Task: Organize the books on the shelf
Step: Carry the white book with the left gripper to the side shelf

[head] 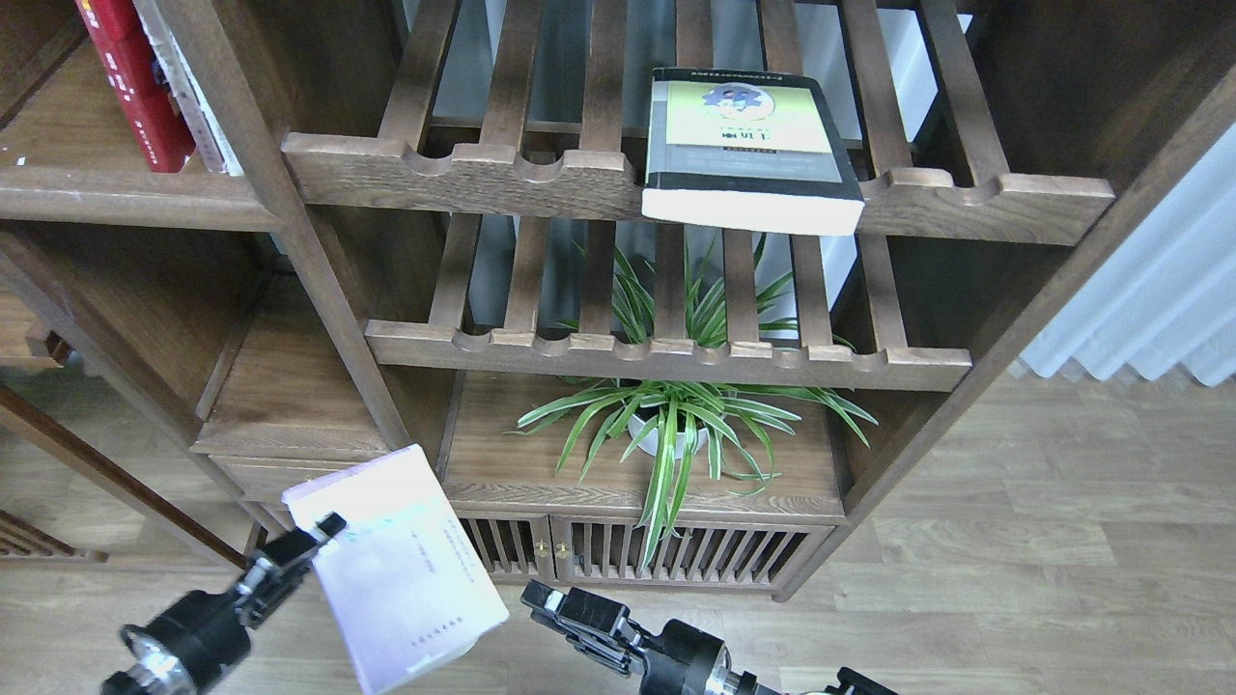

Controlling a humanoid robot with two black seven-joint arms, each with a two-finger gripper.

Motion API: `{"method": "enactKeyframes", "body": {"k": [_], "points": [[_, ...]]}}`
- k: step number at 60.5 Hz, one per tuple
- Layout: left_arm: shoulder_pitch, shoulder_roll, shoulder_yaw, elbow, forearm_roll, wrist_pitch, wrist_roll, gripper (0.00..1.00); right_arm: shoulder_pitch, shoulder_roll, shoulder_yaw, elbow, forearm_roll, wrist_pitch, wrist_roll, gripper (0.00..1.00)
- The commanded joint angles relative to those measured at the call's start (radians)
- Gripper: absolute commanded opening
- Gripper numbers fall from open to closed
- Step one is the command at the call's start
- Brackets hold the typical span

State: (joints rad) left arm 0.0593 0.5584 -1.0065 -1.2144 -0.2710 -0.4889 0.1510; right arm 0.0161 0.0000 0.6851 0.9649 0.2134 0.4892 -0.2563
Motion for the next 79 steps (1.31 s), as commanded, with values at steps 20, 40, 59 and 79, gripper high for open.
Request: {"method": "enactKeyframes", "body": {"k": [20,40,59,79], "points": [[0.145,0.173,-0.334,-0.18,0.004,0.0,0.002,0.07,-0.013,0.0,0.013,0.0,0.0,0.0,0.0,0.79],[0.189,0.259,-0.607,-0.244,0.001,0.0,0.001,0.07,-0.018,0.0,0.014,0.002,-0.006,0.0,-0.001,0.79],[0.168,0.362,-0.771,-0.246,0.009,0.0,0.007,0.05,-0.025,0.0,0.014,0.002,-0.006,0.0,-0.001,0.79],[0.056,0.379,-0.842,-0.221,0.081,0.0,0.113,0.05,-0.041,0.0,0.014,0.003,-0.012,0.0,-0.003,0.79]]}}
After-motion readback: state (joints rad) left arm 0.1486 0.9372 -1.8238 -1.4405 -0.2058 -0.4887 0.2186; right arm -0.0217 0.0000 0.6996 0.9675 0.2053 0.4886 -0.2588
